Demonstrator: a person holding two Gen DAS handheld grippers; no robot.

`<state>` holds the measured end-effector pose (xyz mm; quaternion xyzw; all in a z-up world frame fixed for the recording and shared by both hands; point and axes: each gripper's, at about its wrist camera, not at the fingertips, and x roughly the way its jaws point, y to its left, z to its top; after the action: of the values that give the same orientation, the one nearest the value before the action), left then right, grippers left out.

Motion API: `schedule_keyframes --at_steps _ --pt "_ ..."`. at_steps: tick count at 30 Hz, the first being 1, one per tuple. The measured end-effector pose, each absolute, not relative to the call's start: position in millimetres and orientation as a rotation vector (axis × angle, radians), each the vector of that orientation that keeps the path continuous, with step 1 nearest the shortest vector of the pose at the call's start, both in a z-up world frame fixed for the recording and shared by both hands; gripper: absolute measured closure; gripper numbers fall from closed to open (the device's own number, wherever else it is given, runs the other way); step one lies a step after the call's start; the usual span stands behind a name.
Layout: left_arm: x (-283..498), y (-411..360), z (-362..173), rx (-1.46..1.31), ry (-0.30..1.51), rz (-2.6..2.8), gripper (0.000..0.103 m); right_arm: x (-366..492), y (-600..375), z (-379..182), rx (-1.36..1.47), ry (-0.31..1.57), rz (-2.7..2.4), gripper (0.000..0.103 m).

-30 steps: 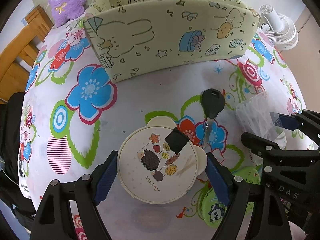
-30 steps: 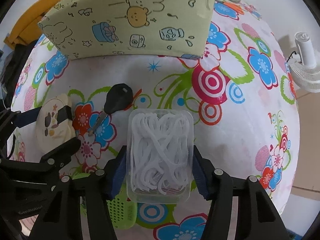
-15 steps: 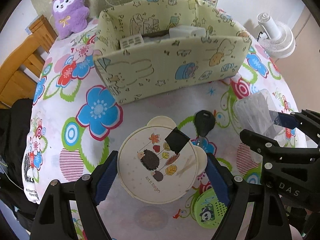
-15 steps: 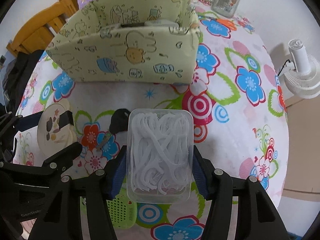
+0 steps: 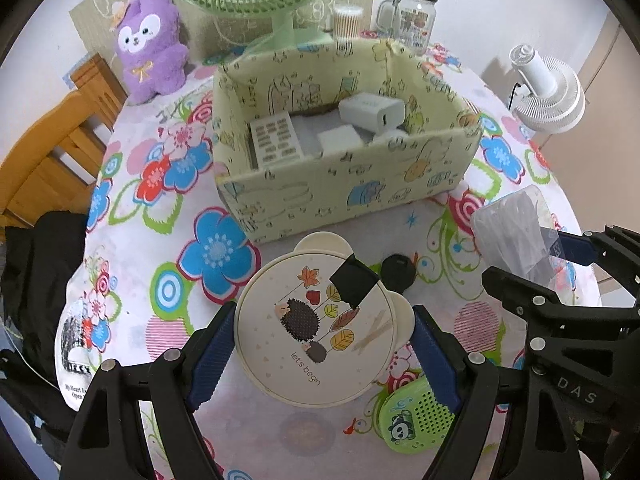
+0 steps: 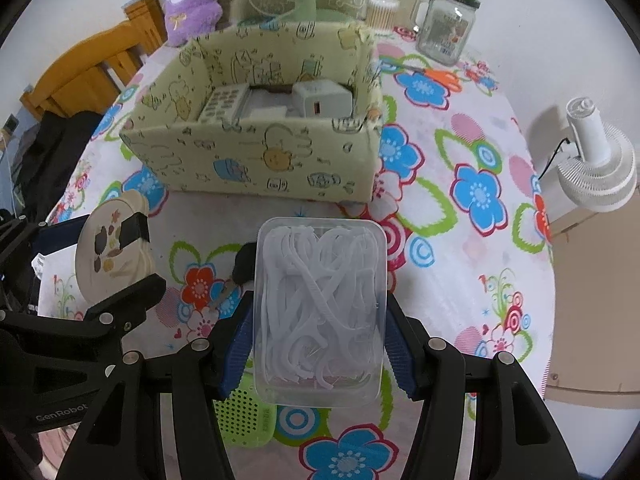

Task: Organize rigid objects
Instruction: 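Lift the lid and floss box and carry both toward the fabric box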

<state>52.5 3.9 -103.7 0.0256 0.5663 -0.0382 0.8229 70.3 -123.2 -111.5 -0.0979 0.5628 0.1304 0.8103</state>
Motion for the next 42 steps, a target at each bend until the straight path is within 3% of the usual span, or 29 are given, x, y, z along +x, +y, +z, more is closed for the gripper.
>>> schedule_keyframes --at_steps 23,42 --pt "60.3 1.3 -44.3 0.068 1.102 -0.063 0.018 76.4 -131.5 -51.3 -0.166 1.088 0.283 0.042" --pt "76.3 -6.1 -31.9 0.076 1.089 -0.003 0.018 101.0 -139.8 -42.2 -0.139 1.073 0.352 0.042"
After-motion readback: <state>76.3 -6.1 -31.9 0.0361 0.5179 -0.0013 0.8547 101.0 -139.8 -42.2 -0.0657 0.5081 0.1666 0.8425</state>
